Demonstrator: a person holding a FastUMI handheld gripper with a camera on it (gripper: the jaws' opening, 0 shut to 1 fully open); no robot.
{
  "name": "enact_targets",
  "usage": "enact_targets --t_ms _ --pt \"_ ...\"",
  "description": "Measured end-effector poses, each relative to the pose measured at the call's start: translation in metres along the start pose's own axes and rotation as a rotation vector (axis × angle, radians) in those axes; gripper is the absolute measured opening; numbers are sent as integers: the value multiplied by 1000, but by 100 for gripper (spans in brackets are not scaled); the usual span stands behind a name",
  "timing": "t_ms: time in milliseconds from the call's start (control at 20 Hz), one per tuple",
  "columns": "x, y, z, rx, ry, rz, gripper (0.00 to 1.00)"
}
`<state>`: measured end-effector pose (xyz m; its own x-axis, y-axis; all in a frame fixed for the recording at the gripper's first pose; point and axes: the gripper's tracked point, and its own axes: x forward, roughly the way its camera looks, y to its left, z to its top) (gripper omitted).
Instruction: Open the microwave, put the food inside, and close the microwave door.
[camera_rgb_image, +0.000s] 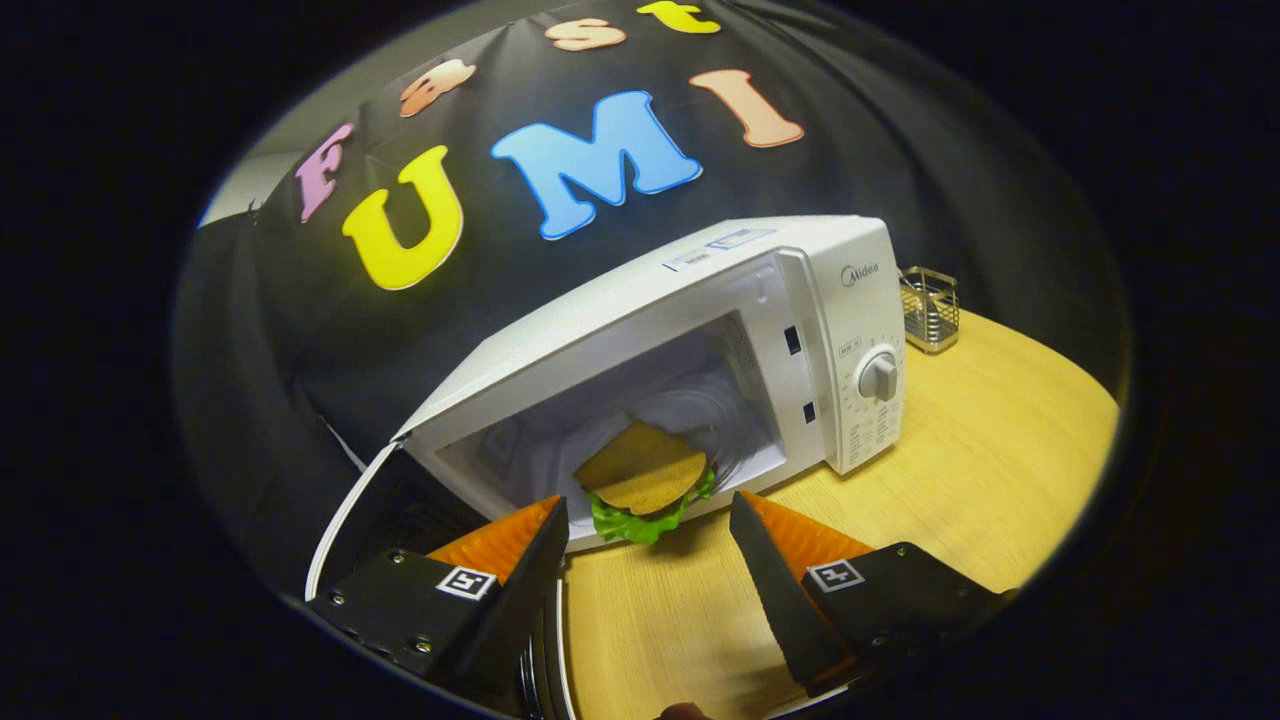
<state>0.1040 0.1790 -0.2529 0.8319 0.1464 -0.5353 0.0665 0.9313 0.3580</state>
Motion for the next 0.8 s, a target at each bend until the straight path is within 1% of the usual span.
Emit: enact_targets --t_ms 100,250,350,550,700,800 --pt "-26 6 9 -63 -20 38 97" --pt "-64 15 30 -145 -107 74 97" --pt "-84 24 38 -186 -141 108 97" --pt "-115 50 45 -228 -169 206 97" --pt "-136 70 47 -282 -189 271 97" --pt "-152 89 47 -333 -209 334 97"
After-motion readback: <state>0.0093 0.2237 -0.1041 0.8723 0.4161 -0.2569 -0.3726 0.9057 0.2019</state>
